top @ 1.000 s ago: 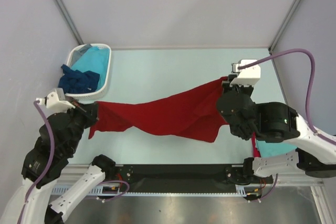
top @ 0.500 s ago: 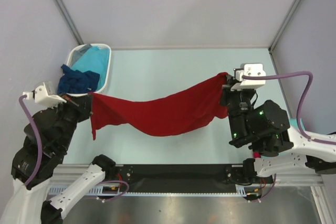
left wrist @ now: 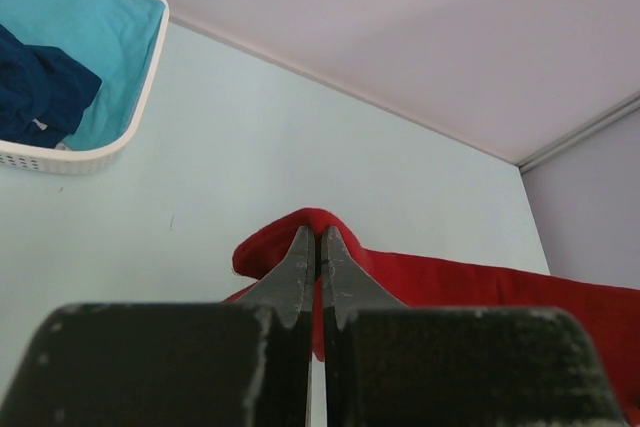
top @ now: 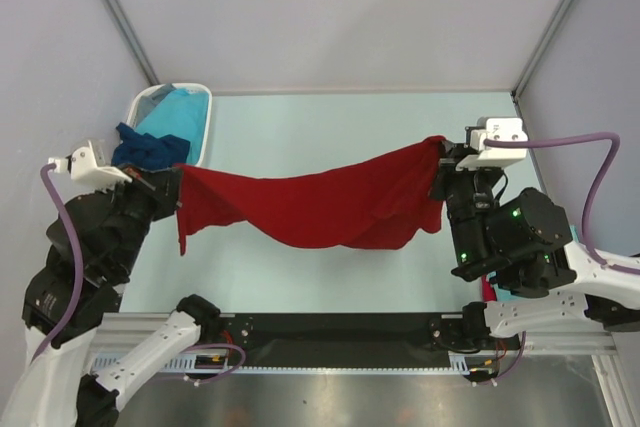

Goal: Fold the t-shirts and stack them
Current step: Flatten out the tshirt

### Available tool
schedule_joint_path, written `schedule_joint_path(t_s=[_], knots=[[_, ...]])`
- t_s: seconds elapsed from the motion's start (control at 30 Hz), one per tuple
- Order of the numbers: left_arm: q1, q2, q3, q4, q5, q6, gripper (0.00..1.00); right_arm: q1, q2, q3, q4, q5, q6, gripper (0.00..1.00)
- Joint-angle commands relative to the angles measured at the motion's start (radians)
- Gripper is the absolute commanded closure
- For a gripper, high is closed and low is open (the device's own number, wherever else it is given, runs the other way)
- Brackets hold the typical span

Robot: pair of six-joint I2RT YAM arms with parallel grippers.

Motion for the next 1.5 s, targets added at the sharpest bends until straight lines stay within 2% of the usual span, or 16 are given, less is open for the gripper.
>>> schedule_joint_path(t_s=[0.0, 0.2, 0.37, 0.4, 0.43, 0.53, 0.57, 0.6, 0.7, 0.83, 1.17, 1.47], knots=[[-0.012, 0.039, -0.027, 0.049, 0.027, 0.019, 1.00, -0.020, -0.045, -0.008, 0.011, 0.147, 0.031, 1.00], [-0.049, 0.105, -0.109, 0.080, -0.018, 0.016, 1.00, -0.106, -0.099, -0.075, 0.010, 0.103, 0.039, 1.00], [-0.055, 0.229, -0.123, 0.107, -0.035, 0.030, 1.00, -0.264, -0.074, -0.078, -0.018, -0.009, 0.080, 1.00], [-0.055, 0.248, -0.123, 0.109, -0.041, 0.027, 1.00, -0.292, -0.053, -0.065, -0.062, -0.035, 0.109, 1.00], [-0.055, 0.283, -0.124, 0.116, -0.047, 0.025, 1.00, -0.321, -0.038, -0.036, -0.230, -0.067, 0.261, 1.00], [-0.046, 0.321, -0.134, 0.150, -0.049, 0.027, 1.00, -0.563, 0.056, 0.122, -0.616, -0.314, 0.601, 1.00], [-0.039, 0.332, -0.135, 0.158, -0.046, 0.028, 1.00, -0.632, 0.074, 0.141, -0.657, -0.451, 0.644, 1.00], [-0.032, 0.343, -0.138, 0.164, -0.043, 0.030, 1.00, -0.753, 0.088, 0.146, -0.676, -0.510, 0.668, 1.00], [0.020, 0.381, -0.143, 0.189, -0.006, 0.039, 1.00, -0.894, 0.117, 0.115, -0.655, -0.664, 0.697, 1.00], [0.069, 0.429, -0.146, 0.235, 0.016, 0.063, 1.00, -0.915, 0.191, 0.107, -0.603, -0.684, 0.691, 1.00], [0.129, 0.620, -0.135, 0.342, 0.077, 0.091, 1.00, -1.028, 0.418, 0.175, -0.604, -0.793, 0.763, 1.00], [0.183, 0.841, -0.034, 0.379, 0.108, 0.082, 1.00, -1.129, 0.648, 0.277, -0.607, -0.877, 0.806, 1.00]])
